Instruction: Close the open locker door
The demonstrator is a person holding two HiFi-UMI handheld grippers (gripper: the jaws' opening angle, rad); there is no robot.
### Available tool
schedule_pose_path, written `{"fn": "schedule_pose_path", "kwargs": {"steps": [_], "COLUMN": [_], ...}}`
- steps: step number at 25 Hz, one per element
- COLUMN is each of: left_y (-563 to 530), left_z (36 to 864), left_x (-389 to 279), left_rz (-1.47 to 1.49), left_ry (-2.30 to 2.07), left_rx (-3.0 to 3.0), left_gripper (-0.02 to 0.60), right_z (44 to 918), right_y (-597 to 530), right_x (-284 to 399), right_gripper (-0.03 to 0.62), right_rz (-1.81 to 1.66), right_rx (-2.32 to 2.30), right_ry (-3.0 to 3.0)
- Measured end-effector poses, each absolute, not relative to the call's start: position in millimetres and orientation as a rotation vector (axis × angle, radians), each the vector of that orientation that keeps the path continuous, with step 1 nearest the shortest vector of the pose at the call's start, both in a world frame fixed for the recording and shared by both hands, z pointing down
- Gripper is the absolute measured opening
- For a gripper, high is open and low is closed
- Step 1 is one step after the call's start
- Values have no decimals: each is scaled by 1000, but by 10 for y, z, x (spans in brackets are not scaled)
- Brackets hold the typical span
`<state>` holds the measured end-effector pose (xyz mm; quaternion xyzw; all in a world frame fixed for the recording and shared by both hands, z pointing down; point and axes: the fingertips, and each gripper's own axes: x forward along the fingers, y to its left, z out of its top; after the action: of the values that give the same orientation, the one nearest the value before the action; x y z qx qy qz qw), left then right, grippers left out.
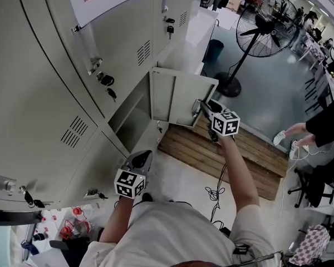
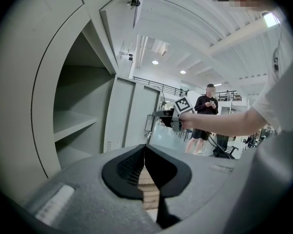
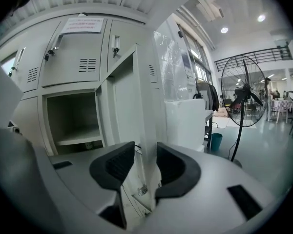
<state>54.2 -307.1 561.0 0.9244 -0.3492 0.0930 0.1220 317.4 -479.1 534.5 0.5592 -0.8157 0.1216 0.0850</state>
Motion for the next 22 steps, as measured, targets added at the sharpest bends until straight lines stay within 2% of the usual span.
{"fn": "schedule_pose_path", "kwargs": {"steps": [22], "left_y": [-2753], "left_z": [5610], "left_x": [573], "left_rz": [264], "left_ry": [-995], "left_rx": [2709], "left_gripper": [15], "right_z": [5340], "right_y": [-4113], "right_x": [2789], "right_gripper": [127], "right_rz": [280], "right_rx": [1566], "right_ry": [-2424]}}
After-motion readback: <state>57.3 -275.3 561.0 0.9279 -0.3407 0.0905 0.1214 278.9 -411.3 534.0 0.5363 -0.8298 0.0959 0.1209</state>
